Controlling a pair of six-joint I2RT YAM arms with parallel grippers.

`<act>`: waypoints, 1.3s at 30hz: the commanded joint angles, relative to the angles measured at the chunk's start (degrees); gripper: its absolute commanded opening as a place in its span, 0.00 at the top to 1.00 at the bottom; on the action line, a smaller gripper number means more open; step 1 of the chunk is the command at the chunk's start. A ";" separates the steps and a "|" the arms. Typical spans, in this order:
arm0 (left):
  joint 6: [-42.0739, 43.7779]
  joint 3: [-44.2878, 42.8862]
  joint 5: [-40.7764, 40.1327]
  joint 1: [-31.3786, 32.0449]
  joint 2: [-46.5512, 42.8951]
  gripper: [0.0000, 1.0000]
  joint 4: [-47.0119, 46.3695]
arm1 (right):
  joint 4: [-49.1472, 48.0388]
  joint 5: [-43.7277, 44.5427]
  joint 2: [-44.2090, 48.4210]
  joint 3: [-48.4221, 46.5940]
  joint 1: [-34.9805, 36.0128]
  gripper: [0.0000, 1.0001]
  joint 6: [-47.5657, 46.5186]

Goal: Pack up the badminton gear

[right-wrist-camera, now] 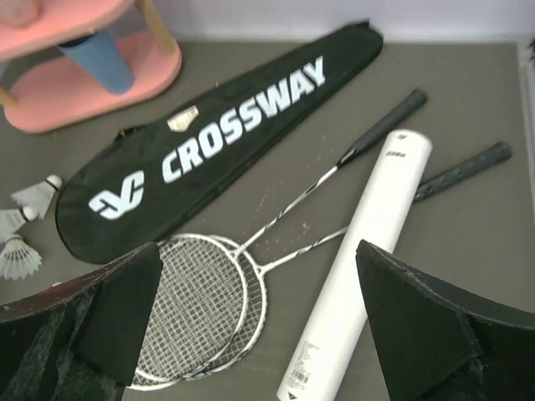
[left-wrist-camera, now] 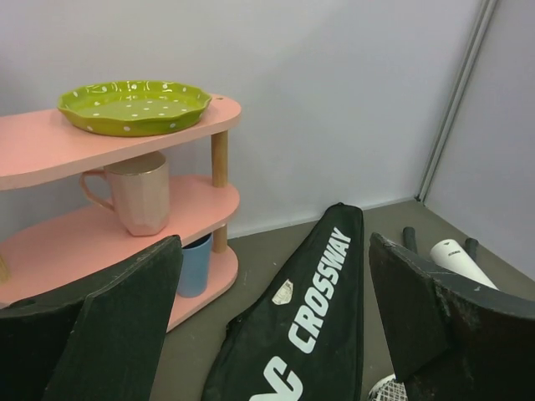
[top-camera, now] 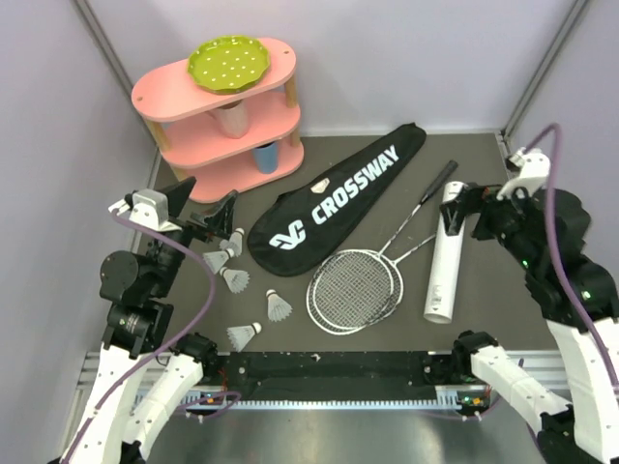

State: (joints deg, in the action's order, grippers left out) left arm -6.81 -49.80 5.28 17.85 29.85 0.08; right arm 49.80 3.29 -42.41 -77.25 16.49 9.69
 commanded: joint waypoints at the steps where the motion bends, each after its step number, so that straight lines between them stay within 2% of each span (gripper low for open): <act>1: 0.31 -0.12 1.14 0.17 0.30 0.04 -3.15 | -2.17 -3.10 -6.00 2.28 0.56 0.01 2.08; 5: -0.66 0.14 2.54 0.17 1.79 0.04 -3.24 | -2.78 -5.93 -17.14 2.28 0.65 0.01 3.31; 10: -1.80 0.32 3.51 0.17 3.90 0.04 -3.24 | -4.01 1.08 -27.36 1.58 0.12 0.01 2.53; 14: -2.94 -0.12 5.35 0.26 5.31 0.04 -3.15 | -7.78 -3.10 -34.48 2.37 -7.60 0.01 5.41; 19: -3.65 0.05 6.85 0.26 5.66 0.04 -3.33 | -13.93 -2.05 -41.33 5.18 -13.48 0.01 6.74; 21: -3.74 -0.03 7.03 0.26 6.01 0.04 -3.33 | -14.82 -4.68 -45.20 5.10 -15.87 0.06 6.92; 23: -4.17 -0.03 7.46 0.26 6.19 0.04 -3.33 | -16.84 -4.78 -47.92 5.18 -18.33 0.06 7.53; 32: -5.14 0.06 9.22 0.26 6.80 0.04 -3.94 | -19.82 4.26 -57.78 3.24 -18.69 0.09 7.10; 36: -5.58 0.14 10.19 0.26 7.07 0.04 -4.12 | -22.90 6.81 -59.19 5.79 -18.60 0.18 6.13; 38: -5.85 0.14 10.54 0.26 7.50 0.04 -4.30 | -24.92 7.34 -59.10 7.02 -18.60 0.18 5.69; 39: -5.93 0.14 10.89 0.26 7.59 0.04 -4.38 | -25.28 7.00 -59.19 7.20 -18.43 0.23 5.51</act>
State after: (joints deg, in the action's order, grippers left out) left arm -11.88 -49.71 14.39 17.96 36.69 -0.32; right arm 29.85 7.68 -101.75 -71.13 -2.28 16.27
